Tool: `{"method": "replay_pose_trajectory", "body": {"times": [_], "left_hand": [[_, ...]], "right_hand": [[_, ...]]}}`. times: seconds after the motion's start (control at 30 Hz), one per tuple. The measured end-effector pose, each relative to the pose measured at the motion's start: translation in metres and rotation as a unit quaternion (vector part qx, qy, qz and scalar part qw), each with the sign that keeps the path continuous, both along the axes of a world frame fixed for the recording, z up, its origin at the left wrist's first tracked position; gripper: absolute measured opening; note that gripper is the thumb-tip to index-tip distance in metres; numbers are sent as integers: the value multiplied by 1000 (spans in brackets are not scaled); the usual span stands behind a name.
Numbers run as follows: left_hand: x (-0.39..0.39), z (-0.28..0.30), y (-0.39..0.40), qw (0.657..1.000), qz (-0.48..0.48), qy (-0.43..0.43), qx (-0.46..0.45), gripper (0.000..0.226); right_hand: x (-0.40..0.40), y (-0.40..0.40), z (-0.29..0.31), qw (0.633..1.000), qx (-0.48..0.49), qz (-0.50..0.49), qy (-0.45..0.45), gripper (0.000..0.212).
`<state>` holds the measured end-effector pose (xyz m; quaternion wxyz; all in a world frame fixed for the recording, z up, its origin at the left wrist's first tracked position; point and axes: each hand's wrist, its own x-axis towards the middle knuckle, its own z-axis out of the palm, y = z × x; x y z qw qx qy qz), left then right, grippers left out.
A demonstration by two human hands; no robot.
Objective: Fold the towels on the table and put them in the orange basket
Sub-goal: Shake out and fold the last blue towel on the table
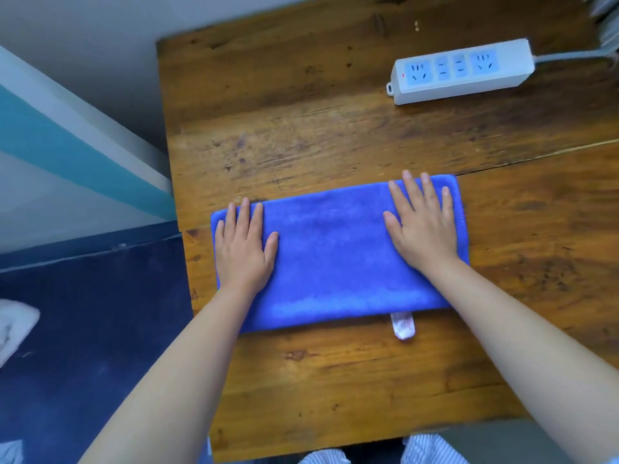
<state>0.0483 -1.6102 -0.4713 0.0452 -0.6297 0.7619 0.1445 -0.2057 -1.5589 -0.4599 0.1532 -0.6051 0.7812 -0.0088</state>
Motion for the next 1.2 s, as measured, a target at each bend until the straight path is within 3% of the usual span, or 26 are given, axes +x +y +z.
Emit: {"method": "replay_pose_trajectory", "body": {"times": [0.2,0.4,0.53,0.77,1.0,1.2], "left_hand": [[12,15,13,976,216,-3,7,61],[-36,23,93,999,11,43,26,58],[-37,12,111,999,-9,24,43,62],[-31,6,109,998,-25,12,53,66],[-52,5,86,997,-62,25,31,64],[-51,-1,87,998,-62,11,24,63]], "right_hand": [[-17,33,17,993,10,-119,14,58],[79,71,23,999,-21,24,-3,51],[81,88,12,997,13,69,16,49],[15,113,13,989,15,-142,-23,51],[5,80,32,926,-23,-347,-146,59],[13,62,33,892,54,-425,-142,35]]}}
